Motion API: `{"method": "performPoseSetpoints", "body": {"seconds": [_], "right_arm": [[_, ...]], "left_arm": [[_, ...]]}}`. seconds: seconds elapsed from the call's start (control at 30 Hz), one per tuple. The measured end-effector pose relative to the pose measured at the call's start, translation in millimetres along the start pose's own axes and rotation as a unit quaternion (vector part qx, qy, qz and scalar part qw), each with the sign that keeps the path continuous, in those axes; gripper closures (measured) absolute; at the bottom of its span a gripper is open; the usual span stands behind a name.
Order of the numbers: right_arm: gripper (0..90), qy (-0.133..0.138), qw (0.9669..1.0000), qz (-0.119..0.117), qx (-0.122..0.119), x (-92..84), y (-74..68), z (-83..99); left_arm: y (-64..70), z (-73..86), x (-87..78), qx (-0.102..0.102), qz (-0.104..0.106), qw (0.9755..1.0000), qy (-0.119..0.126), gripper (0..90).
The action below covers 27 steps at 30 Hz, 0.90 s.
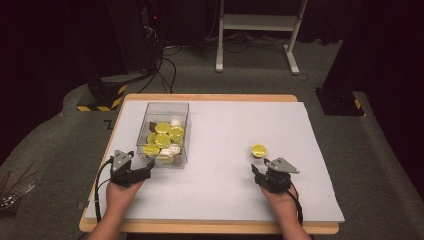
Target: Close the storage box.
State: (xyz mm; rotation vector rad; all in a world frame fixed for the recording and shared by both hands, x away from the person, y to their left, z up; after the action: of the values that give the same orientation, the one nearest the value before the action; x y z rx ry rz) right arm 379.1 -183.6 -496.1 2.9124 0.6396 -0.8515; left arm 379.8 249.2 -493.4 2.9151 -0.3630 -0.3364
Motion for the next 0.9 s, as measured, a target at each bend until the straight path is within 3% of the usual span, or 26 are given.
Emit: {"method": "performPoseSetpoints", "body": {"seconds": [0.47, 0.9], "right_arm": [[46.5, 0.002, 1.0, -0.004, 0.001, -3.0, 0.1, 1.6], [46.5, 0.001, 1.0, -0.003, 0.002, -3.5, 1.9, 2.5]], "left_arm": [[-4.6, -3.9, 13.1, -0.007, 0.003, 1.0, -0.006, 13.0], [-5.0, -9.1, 25.6, 0.006, -0.007, 0.9999, -0.013, 14.3]]}}
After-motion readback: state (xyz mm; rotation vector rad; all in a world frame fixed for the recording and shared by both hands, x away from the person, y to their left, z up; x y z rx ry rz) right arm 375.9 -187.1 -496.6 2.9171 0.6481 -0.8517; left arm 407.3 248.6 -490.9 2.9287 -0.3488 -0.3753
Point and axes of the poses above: each handheld gripper's, and its own axes: x roughly forward along the jaws, z roughly out of its underside, y roughly to its right, the point moved 2 cm from there along x, roughly forward along the jaws, and after that the axes turned 8 degrees about x, right-handed, at the moved point
